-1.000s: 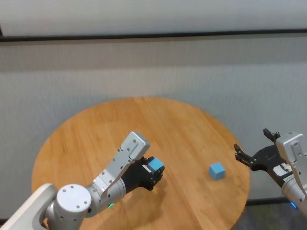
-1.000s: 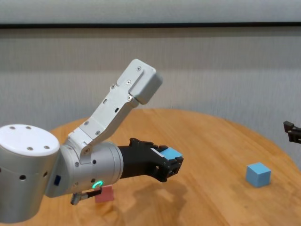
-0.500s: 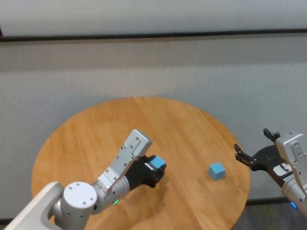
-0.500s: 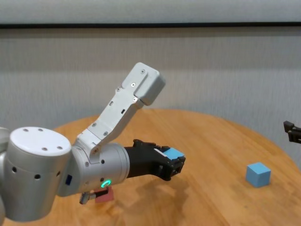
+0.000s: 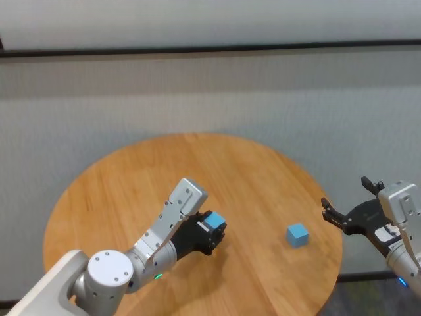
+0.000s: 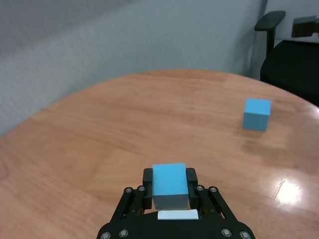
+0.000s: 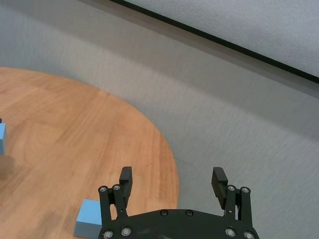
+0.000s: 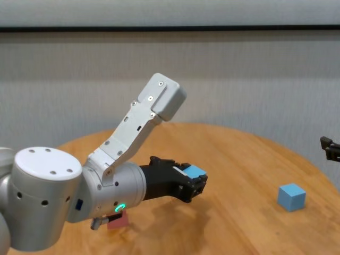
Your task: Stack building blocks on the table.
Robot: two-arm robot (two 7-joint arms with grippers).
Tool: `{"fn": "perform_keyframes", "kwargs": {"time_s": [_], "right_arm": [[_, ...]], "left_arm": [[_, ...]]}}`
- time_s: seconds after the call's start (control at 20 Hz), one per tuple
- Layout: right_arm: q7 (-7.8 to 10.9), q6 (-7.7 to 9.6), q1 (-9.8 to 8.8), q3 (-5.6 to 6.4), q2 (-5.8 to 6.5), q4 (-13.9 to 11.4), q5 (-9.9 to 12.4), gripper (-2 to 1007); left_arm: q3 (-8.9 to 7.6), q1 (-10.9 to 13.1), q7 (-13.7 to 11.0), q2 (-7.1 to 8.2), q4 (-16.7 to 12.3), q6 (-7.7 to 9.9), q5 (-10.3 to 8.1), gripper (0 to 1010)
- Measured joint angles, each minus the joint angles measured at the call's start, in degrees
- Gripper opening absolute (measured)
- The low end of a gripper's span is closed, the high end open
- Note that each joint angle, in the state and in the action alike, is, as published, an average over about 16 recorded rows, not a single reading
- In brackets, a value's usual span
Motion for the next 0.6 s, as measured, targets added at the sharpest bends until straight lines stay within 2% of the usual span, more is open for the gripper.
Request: {"fn": "perform_keyframes", "kwargs": {"time_s": [0.6], "right_arm": [[0.00, 0.00, 0.00, 0.00, 0.00, 0.00, 0.00, 1005]], "left_arm": [[-0.27, -0.03, 0.18, -0.32, 2.06, -0.42, 0.39, 408]]}}
